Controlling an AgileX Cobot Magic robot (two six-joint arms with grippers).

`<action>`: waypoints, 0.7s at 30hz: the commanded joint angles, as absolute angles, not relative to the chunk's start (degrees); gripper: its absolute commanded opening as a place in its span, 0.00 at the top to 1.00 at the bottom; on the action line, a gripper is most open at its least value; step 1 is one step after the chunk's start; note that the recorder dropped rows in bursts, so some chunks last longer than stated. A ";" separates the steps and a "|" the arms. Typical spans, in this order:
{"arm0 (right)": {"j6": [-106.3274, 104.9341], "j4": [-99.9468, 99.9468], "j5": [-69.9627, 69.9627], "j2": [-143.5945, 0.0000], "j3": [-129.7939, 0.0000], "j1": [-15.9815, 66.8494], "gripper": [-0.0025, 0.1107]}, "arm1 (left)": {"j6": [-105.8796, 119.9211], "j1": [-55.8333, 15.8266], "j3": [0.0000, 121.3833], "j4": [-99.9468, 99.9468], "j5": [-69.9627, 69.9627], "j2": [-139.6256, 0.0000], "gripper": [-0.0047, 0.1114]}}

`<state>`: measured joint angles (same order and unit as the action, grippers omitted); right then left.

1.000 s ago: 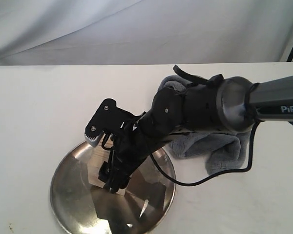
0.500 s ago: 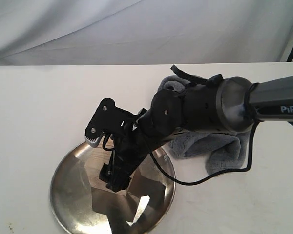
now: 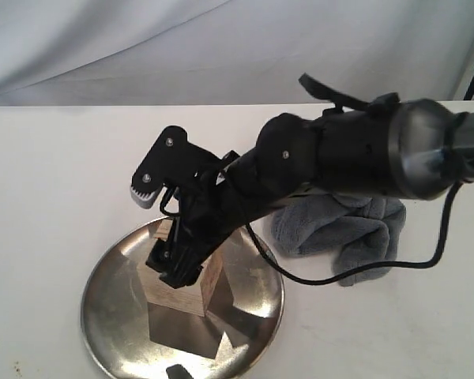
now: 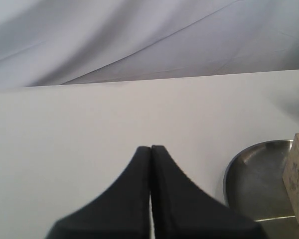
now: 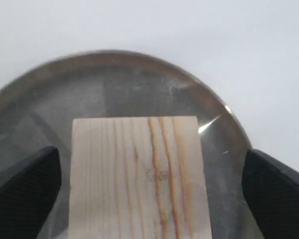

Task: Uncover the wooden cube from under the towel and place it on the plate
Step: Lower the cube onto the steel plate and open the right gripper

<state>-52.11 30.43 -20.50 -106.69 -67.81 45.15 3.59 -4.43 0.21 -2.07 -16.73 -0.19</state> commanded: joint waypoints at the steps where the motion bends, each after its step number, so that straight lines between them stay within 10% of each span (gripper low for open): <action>1: -52.32 31.28 -21.86 -102.23 -68.14 45.32 0.18 | 3.47 -4.61 0.00 -2.44 -16.25 0.00 0.96; 21: -51.85 30.44 -36.62 -82.15 -68.14 45.32 0.18 | 3.47 -4.61 0.00 -2.44 -16.25 0.00 0.96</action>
